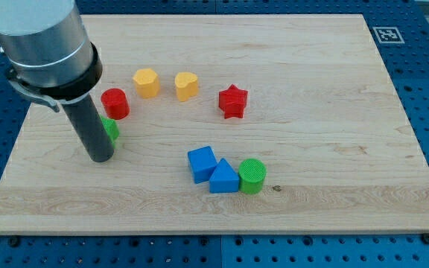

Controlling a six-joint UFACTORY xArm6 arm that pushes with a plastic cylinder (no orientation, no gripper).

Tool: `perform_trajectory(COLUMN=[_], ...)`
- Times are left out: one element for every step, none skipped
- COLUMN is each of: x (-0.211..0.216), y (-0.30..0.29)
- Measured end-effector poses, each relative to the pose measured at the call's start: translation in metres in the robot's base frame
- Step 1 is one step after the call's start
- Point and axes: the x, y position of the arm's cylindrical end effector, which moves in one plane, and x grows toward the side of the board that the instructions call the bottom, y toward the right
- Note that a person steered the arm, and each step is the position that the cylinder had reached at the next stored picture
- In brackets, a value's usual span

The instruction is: Move the green circle to the bottom of the red star

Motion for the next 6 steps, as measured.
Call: perform_trajectory(x=[0.002,0.004,0.004,0.004,0.004,0.013], y=[0.000,0.005,0.006,0.008,0.013,0.013])
